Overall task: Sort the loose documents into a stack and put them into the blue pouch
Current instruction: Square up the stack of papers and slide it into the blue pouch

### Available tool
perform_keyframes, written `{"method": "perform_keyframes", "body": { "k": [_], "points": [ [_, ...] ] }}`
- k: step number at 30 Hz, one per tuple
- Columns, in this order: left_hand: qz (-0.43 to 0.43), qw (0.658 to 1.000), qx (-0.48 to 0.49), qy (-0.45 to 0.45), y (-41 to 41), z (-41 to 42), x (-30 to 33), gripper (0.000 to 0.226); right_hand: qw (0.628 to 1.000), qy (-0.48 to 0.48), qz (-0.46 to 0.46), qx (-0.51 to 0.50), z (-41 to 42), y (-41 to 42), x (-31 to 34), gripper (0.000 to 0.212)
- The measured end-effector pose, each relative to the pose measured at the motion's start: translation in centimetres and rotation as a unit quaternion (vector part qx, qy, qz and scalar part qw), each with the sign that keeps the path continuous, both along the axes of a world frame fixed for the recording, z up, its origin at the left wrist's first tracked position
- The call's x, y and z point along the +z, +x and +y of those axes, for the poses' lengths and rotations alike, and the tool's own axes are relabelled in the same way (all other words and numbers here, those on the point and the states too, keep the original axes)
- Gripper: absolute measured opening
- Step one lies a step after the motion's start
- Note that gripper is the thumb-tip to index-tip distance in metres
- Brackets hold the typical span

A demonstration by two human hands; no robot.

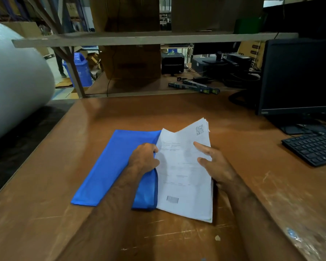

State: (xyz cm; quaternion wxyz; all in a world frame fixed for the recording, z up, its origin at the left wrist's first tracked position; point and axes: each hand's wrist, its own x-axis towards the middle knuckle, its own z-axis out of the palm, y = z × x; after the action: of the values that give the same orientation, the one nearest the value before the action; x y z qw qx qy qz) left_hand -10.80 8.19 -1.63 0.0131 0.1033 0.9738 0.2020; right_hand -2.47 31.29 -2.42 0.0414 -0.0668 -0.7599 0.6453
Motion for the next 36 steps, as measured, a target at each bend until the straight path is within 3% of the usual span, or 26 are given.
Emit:
{"method": "perform_keyframes", "body": {
  "k": [4, 6, 17, 21, 26, 33, 36],
  "points": [
    [-0.025, 0.999, -0.013, -0.018, -1.4, 0.7, 0.9, 0.020, 0.993, 0.103, 0.058, 0.013, -0.1, 0.3, -0.1, 0.051],
    [-0.043, 0.998, -0.024, -0.047, -2.0, 1.1, 1.2, 0.017, 0.993, 0.097, 0.064, 0.023, -0.2, 0.5, 0.0, 0.051],
    [-0.004, 1.000, -0.002, 0.012, -3.5, 1.3, 1.9, 0.085, 0.996, -0.046, 0.056, 0.050, -0.2, 0.6, 0.3, 0.052],
    [0.007, 0.999, -0.031, 0.009, -3.0, 1.4, 2.1, 0.088, 0.996, -0.082, 0.028, 0.036, -0.5, -0.1, 0.7, 0.047],
    [-0.062, 0.995, -0.073, -0.034, -2.2, 0.8, 1.3, 0.091, 0.990, -0.139, -0.002, 0.014, -1.3, -1.0, 0.3, 0.050],
    [-0.106, 0.981, -0.110, 0.115, -1.2, 1.4, 2.5, 0.079, 0.991, -0.125, -0.041, 0.011, -4.1, -2.1, 0.6, 0.053],
    [-0.151, 0.979, -0.100, 0.099, -0.5, 1.3, 3.1, 0.085, 0.992, -0.112, -0.052, -0.004, -5.1, -2.4, 0.5, 0.050]
  ]
}}
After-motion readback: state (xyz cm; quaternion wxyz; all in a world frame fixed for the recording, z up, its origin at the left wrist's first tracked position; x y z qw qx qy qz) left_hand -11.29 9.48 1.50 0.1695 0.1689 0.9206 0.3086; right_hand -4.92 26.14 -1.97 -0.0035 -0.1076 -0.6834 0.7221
